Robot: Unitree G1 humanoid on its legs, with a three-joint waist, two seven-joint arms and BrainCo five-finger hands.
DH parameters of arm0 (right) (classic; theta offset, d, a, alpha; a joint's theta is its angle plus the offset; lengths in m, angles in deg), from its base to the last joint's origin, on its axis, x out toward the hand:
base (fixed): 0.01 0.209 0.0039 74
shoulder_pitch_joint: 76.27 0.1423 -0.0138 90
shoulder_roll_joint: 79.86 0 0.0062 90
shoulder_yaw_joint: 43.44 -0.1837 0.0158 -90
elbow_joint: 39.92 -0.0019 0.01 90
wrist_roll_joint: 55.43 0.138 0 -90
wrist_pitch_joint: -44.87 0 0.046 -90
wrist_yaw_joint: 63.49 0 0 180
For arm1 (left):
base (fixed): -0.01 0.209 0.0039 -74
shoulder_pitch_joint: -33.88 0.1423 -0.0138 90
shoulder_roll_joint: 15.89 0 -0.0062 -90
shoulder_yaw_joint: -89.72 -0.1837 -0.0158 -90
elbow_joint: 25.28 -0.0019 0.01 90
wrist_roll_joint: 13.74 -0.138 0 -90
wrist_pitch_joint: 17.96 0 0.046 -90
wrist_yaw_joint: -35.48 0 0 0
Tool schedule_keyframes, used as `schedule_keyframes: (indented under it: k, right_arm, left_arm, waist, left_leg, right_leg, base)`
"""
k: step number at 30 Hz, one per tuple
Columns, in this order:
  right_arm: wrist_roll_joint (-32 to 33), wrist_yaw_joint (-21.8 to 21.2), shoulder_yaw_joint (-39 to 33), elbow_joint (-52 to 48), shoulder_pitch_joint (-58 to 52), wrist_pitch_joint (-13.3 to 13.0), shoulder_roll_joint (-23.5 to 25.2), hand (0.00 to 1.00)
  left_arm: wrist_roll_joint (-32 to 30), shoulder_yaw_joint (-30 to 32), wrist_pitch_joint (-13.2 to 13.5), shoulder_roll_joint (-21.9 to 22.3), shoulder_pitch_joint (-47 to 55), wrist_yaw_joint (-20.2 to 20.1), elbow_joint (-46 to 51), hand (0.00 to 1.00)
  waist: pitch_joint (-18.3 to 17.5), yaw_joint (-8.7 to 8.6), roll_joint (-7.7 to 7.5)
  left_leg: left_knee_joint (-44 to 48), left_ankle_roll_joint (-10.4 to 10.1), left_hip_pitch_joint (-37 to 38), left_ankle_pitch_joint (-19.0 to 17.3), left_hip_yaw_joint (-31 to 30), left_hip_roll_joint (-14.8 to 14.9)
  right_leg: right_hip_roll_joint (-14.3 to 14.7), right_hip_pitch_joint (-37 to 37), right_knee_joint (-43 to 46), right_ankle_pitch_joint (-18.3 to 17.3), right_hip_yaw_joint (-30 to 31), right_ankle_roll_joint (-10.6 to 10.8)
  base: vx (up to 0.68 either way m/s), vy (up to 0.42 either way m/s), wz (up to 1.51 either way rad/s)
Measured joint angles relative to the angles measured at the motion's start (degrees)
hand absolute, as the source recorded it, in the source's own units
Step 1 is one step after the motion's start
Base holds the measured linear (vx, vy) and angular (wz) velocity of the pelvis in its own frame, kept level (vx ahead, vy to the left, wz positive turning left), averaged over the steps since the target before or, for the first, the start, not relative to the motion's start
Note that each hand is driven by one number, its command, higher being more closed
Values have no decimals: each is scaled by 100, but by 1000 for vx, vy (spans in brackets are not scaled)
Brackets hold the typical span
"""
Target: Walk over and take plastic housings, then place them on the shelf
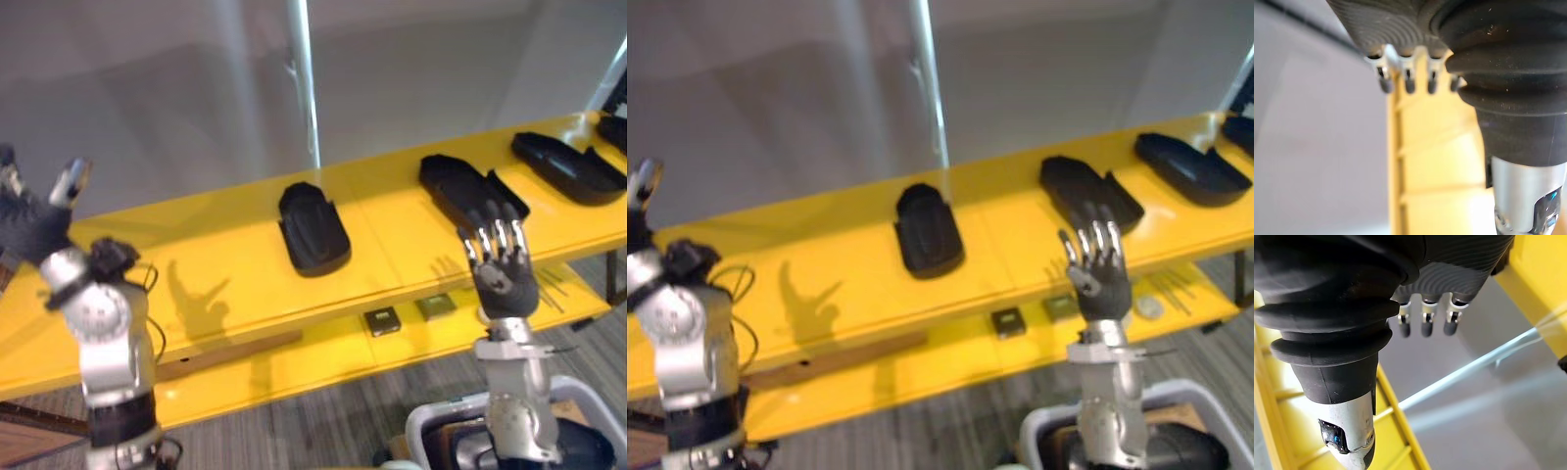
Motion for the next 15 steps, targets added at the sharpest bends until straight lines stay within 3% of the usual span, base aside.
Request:
schedule_keyframes:
  k: [3,4,9,15]
  right_arm:
    - [-99,114,-100,-1,-31,-82,93,0]
    - [-246,357,-307,4,22,-226,282,0]
    - [-265,376,-304,12,2,-228,311,0]
    - [-695,854,-131,249,-481,-344,517,0]
  left_arm:
    - [-478,31,243,170,451,65,134,0]
    - [-536,346,451,772,1134,87,311,0]
    - [-532,342,451,879,1143,89,311,0]
    - [-3,185,427,1053,1498,91,310,0]
  waist:
    - [-73,102,-44]
    - [-13,260,-374]
    - [26,260,-371]
    - [89,261,-405]
  left_leg:
    - [-11,-3,-15,31,-25,-7]
    - [-176,9,18,103,-286,-64]
    - [-177,9,14,103,-295,-73]
    - [-177,10,-20,102,-327,-89]
  right_leg:
    - [-12,1,0,3,-43,5]
    - [-62,89,55,-47,-262,39]
    - [-73,89,55,-51,-276,45]
    - [-101,88,55,-96,-368,78]
  base:
    - [-8,2,4]
    - [0,0,0]
    - [0,0,0]
    - [0,0,6]
